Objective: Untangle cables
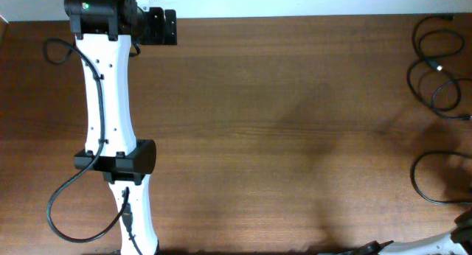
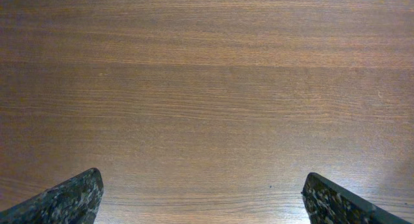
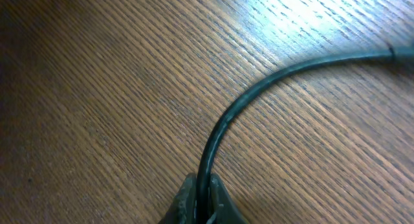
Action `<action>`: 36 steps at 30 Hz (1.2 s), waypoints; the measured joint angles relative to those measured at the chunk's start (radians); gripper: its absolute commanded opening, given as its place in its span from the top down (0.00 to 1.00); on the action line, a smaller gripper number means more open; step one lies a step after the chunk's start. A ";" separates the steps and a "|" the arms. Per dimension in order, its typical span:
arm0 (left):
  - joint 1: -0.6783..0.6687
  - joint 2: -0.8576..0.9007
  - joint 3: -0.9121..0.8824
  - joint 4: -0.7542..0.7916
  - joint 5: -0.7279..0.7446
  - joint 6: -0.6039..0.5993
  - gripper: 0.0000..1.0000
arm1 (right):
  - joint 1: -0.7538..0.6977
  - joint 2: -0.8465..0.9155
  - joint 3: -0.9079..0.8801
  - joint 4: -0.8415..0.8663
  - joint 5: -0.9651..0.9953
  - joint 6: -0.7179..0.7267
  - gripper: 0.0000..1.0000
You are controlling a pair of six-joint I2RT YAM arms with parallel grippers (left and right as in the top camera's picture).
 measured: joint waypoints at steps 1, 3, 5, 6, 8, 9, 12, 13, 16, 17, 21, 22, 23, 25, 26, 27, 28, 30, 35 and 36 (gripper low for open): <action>-0.001 0.000 0.000 0.000 0.000 0.000 0.01 | 0.001 -0.002 0.000 -0.003 -0.001 -0.003 0.96; -0.001 0.000 0.000 0.000 0.000 0.000 0.01 | 0.021 -0.030 0.000 -0.025 -0.018 -0.021 0.96; -0.001 0.000 0.000 0.000 0.000 0.000 0.01 | 0.085 -0.115 0.016 -0.026 -0.020 -0.066 0.96; -0.001 0.000 0.000 0.000 0.000 0.000 0.01 | 0.117 -0.157 0.046 -0.026 -0.011 -0.102 0.96; -0.001 0.000 0.000 0.000 0.000 0.000 0.01 | 0.204 -0.238 0.149 -0.015 0.030 -0.194 0.96; -0.001 0.000 0.000 0.000 0.000 0.000 0.01 | 0.230 -0.248 0.176 -0.013 0.044 -0.223 0.96; -0.001 0.000 0.000 0.000 0.000 0.003 0.01 | 0.325 -0.243 0.219 0.005 0.078 -0.304 0.96; -0.001 0.000 0.000 0.000 0.000 0.003 0.01 | 0.335 -0.230 0.219 0.006 0.081 -0.315 0.96; -0.001 0.000 0.000 0.000 0.000 0.003 0.01 | 0.375 -0.096 0.219 0.008 0.101 -0.343 0.96; -0.001 0.000 0.000 0.000 0.000 0.003 0.01 | 0.388 -0.048 0.219 0.010 0.105 -0.346 0.96; -0.001 0.000 0.000 0.000 0.000 0.003 0.01 | 0.400 0.137 0.219 0.015 0.109 -0.359 0.96; -0.002 0.000 0.000 0.000 0.000 0.003 0.01 | 0.400 0.174 0.219 0.014 0.112 -0.361 0.96; -0.002 0.000 0.000 -0.001 0.000 0.003 0.01 | 0.400 0.186 0.223 0.024 0.132 -0.362 0.96; -0.003 0.000 0.000 0.000 0.000 0.003 0.01 | 0.400 0.198 0.229 0.034 0.149 -0.362 0.96; -0.003 0.000 0.000 0.000 0.000 0.003 0.01 | 0.400 0.204 0.233 0.039 0.159 -0.362 0.96; -0.005 0.000 0.000 0.000 0.000 0.003 0.01 | 0.400 0.205 0.234 0.043 0.161 -0.372 0.36; -0.006 0.000 0.000 0.000 0.000 0.003 0.01 | 0.400 0.209 0.235 0.054 0.166 -0.393 0.26; -0.006 0.000 0.000 0.000 0.000 0.003 0.01 | 0.400 0.211 0.258 0.015 0.159 -0.457 0.21; -0.006 0.000 0.000 0.000 0.000 0.003 0.01 | 0.400 0.097 0.501 -0.292 0.105 -0.538 0.22; -0.006 0.000 0.000 0.000 0.000 0.003 0.01 | 0.401 0.059 0.559 -0.348 0.082 -0.547 0.25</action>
